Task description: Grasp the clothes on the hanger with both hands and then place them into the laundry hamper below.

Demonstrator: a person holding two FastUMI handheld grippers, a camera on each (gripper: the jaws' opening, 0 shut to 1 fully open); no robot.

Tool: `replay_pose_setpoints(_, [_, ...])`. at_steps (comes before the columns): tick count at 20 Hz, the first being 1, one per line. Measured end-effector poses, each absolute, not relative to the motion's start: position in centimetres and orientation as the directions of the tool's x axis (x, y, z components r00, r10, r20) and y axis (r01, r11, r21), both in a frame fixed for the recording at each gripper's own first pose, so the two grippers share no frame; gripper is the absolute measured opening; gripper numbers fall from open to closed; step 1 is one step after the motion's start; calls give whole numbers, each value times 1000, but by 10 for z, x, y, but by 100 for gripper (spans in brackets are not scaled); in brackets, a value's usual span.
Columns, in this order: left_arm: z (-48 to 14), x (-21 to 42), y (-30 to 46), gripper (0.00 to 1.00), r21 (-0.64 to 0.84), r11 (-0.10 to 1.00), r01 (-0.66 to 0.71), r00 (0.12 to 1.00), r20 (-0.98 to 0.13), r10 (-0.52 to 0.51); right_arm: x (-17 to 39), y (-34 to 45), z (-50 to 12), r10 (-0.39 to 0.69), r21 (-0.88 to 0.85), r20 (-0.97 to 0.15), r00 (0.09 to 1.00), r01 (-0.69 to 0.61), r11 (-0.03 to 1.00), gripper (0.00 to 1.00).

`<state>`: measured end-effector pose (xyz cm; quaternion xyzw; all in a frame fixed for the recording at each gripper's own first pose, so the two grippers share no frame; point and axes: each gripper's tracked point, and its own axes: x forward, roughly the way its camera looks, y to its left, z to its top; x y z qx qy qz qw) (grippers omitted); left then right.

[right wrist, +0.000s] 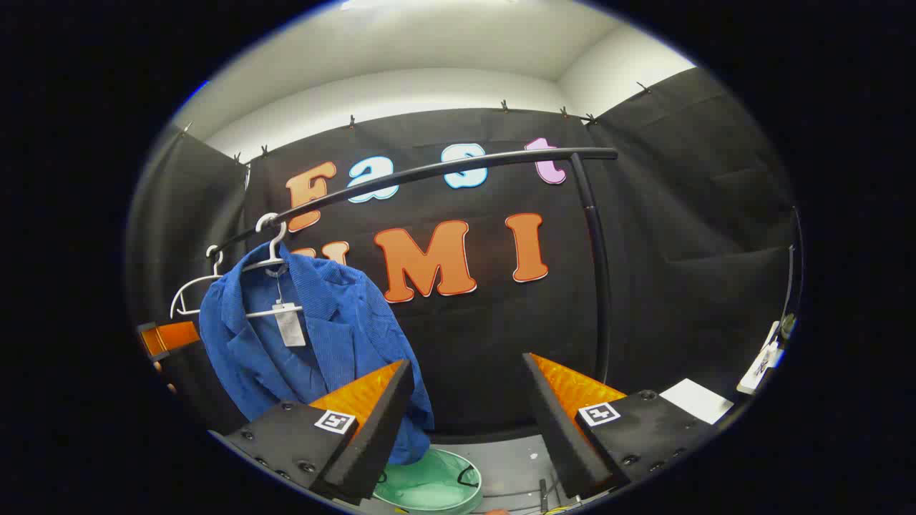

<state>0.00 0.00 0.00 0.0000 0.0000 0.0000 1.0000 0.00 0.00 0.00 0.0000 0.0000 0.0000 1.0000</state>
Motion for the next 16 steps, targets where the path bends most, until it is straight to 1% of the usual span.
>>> replay_pose_setpoints(1, [-1,-1,-4,95,8,1000,14,1000,-10,-14,-3,-1,4,-4,1,14,1000,4,1000,98])
replay_pose_setpoints(5, [16,0,-12,98,33,999,30,999,16,-31,-12,1,17,1,-9,47,999,0,1000,98])
replay_pose_setpoints(6, [20,0,-13,98,41,999,30,999,26,-31,-13,-1,22,3,-10,63,998,-2,1000,95])
replay_pose_setpoints(7, [25,-1,-12,95,46,999,17,999,43,-19,-13,-4,25,3,-11,69,998,-2,1000,92])
replay_pose_setpoints(8, [28,-2,-8,95,54,998,-7,998,57,4,-13,-8,24,-3,-15,67,998,4,1000,98])
replay_pose_setpoints(9, [28,-5,-4,94,66,997,-32,998,61,28,-13,-13,23,-10,-24,55,998,12,1000,98])
replay_pose_setpoints(10, [30,-6,-1,92,80,996,-44,997,69,38,-13,-17,24,-19,-33,54,998,21,999,93])
replay_pose_setpoints(11, [33,-4,1,93,98,994,-48,996,76,41,-11,-20,27,-34,-36,63,997,36,999,98])
replay_pose_setpoints(12, [32,-5,8,93,112,992,-66,995,77,57,-9,-22,30,-47,-36,68,997,50,998,98])
replay_pose_setpoints(13, [30,-5,16,92,118,989,-89,994,76,81,-6,-21,27,-51,-37,62,997,54,998,100])
replay_pose_setpoints(14, [28,-5,22,92,112,988,-102,993,73,94,-3,-16,23,-47,-37,52,998,49,998,98])
replay_pose_setpoints(15, [25,-2,24,95,99,990,-103,993,64,97,1,-12,18,-40,-38,40,998,41,998,93])
replay_pose_setpoints(16, [21,-1,27,98,87,991,-103,994,53,99,5,-5,14,-31,-39,29,999,32,999,98])
